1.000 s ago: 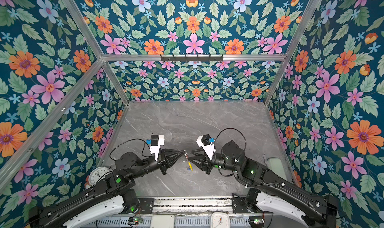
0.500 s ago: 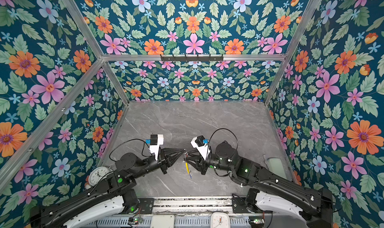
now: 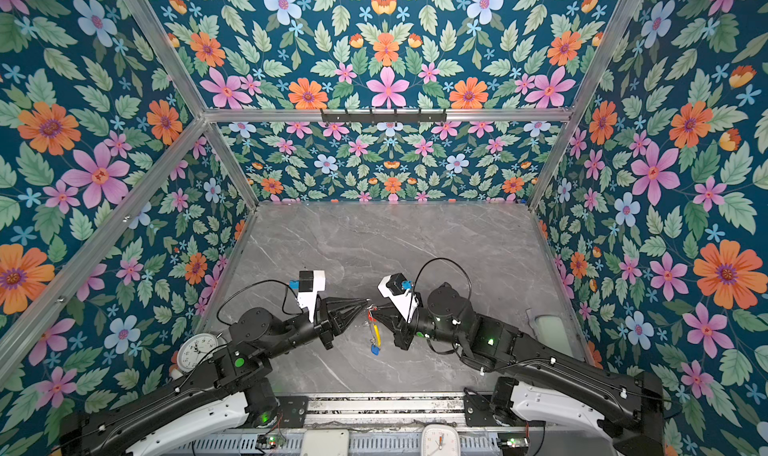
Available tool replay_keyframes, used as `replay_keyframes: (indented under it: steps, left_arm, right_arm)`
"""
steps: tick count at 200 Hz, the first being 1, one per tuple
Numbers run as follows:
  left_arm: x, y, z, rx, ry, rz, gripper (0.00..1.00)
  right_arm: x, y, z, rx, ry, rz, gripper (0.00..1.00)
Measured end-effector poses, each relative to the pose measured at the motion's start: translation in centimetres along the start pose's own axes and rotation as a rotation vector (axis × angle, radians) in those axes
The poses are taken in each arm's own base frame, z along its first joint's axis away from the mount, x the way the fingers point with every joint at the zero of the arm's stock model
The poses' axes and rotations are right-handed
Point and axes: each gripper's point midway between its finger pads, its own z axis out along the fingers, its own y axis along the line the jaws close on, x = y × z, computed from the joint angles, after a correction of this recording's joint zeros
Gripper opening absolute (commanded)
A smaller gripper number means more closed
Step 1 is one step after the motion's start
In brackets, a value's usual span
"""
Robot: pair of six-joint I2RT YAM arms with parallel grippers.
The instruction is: Remove the keys from the keyring
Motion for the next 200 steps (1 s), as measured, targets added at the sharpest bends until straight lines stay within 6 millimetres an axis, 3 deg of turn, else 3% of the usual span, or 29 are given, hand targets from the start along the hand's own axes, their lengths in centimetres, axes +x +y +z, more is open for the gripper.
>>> replay_keyframes:
  steps: [69, 111, 151, 200]
  left_arm:
    - [-0.2, 0.5, 0.3, -0.004, -0.047, 0.006, 0.00]
    - [-0.4, 0.7, 0.2, -0.018, -0.063, 0.007, 0.00]
    - [-0.8, 0.8, -0.6, -0.037, -0.082, 0.020, 0.00]
    - [-0.5, 1.9, -2.4, -0.106, -0.096, 0.028, 0.00]
  right_arm:
    - [0.7, 2.7, 1.7, -0.088, 0.062, -0.065, 0.00]
    - [1.1, 2.5, 2.0, -0.082, 0.076, -0.068, 0.00]
    - [1.4, 2.3, 0.9, -0.071, 0.062, -0.065, 0.00]
    - [1.0, 0.6, -2.0, 0.035, 0.003, -0.055, 0.00]
